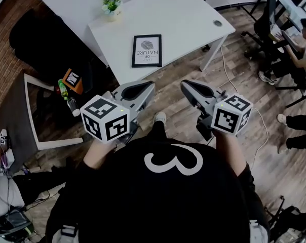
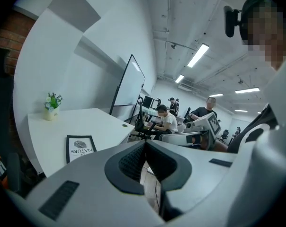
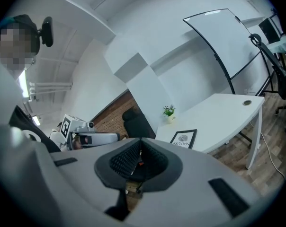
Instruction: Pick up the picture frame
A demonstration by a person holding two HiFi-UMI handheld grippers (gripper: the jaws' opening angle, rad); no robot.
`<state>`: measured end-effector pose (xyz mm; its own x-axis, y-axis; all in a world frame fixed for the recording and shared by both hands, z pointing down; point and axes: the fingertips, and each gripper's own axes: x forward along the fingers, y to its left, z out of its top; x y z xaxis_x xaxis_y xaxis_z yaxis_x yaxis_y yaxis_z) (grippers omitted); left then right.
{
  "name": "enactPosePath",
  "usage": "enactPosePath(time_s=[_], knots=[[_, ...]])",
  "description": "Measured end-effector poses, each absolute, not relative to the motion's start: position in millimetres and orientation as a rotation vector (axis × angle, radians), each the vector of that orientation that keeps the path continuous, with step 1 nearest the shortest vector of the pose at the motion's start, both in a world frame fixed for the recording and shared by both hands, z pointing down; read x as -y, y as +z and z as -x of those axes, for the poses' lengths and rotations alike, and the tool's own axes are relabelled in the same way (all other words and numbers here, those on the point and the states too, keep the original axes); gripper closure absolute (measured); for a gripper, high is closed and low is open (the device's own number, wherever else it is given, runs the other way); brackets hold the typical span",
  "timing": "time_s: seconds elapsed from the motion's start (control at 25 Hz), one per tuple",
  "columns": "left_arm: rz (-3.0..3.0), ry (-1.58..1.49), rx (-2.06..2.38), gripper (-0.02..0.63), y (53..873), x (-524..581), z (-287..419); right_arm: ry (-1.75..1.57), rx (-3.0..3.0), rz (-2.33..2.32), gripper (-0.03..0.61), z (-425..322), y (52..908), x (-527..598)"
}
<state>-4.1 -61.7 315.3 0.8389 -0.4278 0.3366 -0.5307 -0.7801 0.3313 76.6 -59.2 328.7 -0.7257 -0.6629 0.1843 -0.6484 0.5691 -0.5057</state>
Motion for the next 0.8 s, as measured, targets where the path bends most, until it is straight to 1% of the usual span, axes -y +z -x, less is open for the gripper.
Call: enactPosePath(time_s=[0.36,0.8], knots=[[-2.573,0.334,0.689,0.597,324,146,1,-0.954,-2.744,1.179,0.552,-78,341,138],[-2.485,0.353,0.763,0.597,352,219,25,-1.045,-2.732,1.162,0.552,-68,361,203]])
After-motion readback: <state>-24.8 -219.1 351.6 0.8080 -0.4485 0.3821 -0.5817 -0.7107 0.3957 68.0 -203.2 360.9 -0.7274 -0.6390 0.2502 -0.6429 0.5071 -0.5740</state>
